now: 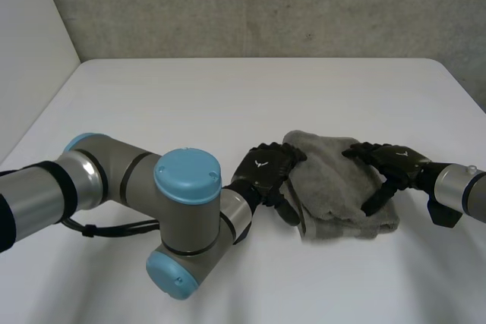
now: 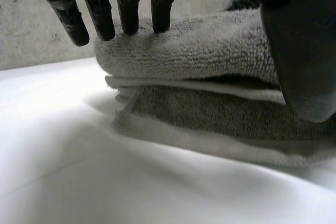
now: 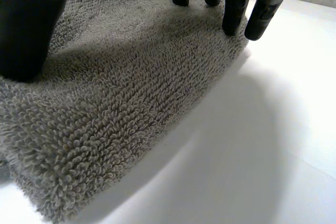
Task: Fold the towel.
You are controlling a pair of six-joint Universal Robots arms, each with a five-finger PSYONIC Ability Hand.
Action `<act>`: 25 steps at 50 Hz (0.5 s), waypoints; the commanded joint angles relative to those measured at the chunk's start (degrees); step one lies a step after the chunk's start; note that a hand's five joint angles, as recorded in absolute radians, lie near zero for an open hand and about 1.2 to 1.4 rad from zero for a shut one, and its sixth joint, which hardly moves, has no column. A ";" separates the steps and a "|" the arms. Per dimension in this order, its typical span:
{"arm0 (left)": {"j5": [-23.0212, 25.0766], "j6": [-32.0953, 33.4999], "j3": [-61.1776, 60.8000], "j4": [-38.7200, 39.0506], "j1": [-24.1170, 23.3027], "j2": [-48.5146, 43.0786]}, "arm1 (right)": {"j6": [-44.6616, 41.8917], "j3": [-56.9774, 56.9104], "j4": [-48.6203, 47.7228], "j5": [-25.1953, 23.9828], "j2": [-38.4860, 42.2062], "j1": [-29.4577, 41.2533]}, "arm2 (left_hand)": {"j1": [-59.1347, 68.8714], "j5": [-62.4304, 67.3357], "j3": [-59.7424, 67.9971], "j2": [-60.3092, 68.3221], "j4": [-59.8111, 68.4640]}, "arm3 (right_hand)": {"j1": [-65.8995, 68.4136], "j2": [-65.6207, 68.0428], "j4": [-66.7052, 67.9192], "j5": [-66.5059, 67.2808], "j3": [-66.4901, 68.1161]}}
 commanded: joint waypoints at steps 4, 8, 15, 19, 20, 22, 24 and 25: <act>-0.21 0.31 -0.46 0.14 0.37 -0.14 | 1.00 0.49 -0.16 -0.02 -0.87 0.36 | -5.63 -2.96 -2.20 -3.45 -2.69 | -5.84 -4.94 1.65 -3.57 0.81; -0.30 0.66 -0.72 0.14 0.37 0.31 | 1.09 1.02 -0.25 0.07 -1.14 0.36 | -5.63 -2.96 -2.20 -3.45 -2.69 | -5.84 -4.94 1.65 -3.57 0.81; -0.38 3.47 -3.27 0.32 0.72 0.66 | 1.09 2.16 0.10 0.77 -2.02 0.18 | -5.63 -2.96 -2.20 -3.45 -2.69 | -5.84 -4.94 1.65 -3.57 0.81; -0.65 4.35 -3.80 -0.12 0.81 1.54 | 1.09 2.25 0.45 1.30 -3.25 0.18 | -5.63 -2.96 -2.20 -3.45 -2.69 | -5.84 -4.94 1.65 -3.57 0.81; -0.65 4.44 -3.97 -0.21 0.90 2.41 | 1.27 2.42 0.89 1.21 -5.16 0.18 | -5.63 -2.96 -2.20 -3.45 -2.69 | -5.84 -4.94 1.65 -3.57 0.81; -1.00 4.44 -4.50 -0.21 1.25 4.26 | 1.53 2.42 1.60 1.12 -7.64 0.18 | -5.63 -2.96 -2.20 -3.45 -2.69 | -5.84 -4.94 1.65 -3.57 0.81; -2.40 4.44 -5.55 -0.21 2.04 9.07 | 2.76 2.16 2.65 1.21 -12.02 -0.08 | -5.63 -2.96 -2.20 -3.45 -2.69 | -5.84 -4.94 1.65 -3.57 0.81; -2.41 4.44 -5.56 -0.21 2.04 9.09 | 2.76 2.16 2.65 1.21 -12.04 -0.08 | -5.63 -2.96 -2.20 -3.45 -2.69 | -5.84 -4.94 1.65 -3.57 0.81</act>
